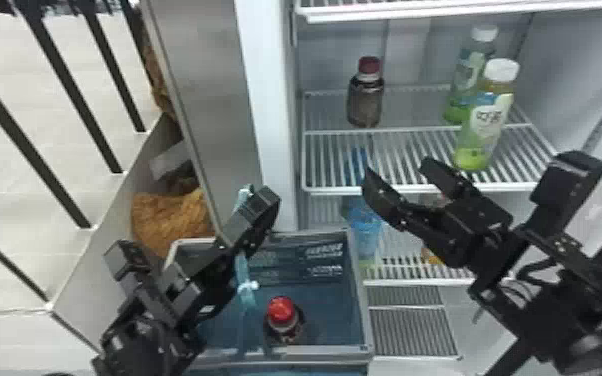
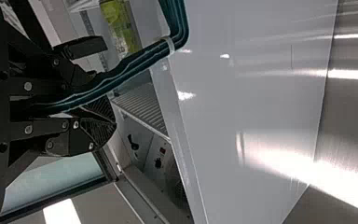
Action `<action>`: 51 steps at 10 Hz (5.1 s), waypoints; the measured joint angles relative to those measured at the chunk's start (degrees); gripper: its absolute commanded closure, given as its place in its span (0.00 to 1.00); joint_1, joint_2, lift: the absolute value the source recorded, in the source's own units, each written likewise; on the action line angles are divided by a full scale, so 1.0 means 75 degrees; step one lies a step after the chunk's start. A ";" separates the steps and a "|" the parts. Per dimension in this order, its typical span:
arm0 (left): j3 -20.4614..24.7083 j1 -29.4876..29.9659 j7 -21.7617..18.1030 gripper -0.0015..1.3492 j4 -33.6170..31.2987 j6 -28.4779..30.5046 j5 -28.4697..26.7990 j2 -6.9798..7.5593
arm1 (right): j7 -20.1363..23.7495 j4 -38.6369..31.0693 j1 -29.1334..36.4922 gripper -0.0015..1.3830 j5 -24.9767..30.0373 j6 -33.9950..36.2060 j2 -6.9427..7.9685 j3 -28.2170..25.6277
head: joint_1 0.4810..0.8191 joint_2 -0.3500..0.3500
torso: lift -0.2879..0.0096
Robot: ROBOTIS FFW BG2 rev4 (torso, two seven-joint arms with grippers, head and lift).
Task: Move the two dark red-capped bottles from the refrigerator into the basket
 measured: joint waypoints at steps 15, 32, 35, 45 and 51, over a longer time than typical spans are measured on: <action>-0.0030 -0.0019 0.0000 0.89 0.0000 0.0000 0.0000 0.0014 | -0.1254 0.3217 -0.2752 0.07 0.0816 -0.0931 0.0269 0.0799 | 0.51 0.54 | 0.85; -0.0137 -0.0208 0.0012 0.88 0.0057 0.0023 0.0000 0.0097 | -0.1710 0.7258 -0.5747 0.32 0.0903 -0.1443 0.0694 0.1853 | 0.38 0.56 | 0.85; -0.0137 -0.0225 0.0015 0.88 0.0057 0.0019 0.0000 0.0109 | -0.1794 0.7583 -0.5996 0.90 0.0699 -0.1327 0.0714 0.2096 | 0.39 0.58 | 0.85; -0.0182 -0.0181 0.0012 0.88 0.0057 -0.0035 0.0031 0.0119 | -0.1840 0.5269 -0.4605 0.90 0.0760 -0.0610 0.0425 0.1783 | 0.44 0.58 | 0.85; -0.0213 -0.0135 0.0012 0.88 0.0057 -0.0076 0.0072 0.0109 | -0.1527 0.2223 -0.2593 0.90 0.0146 0.0115 -0.0038 0.1357 | 0.54 0.61 | 0.85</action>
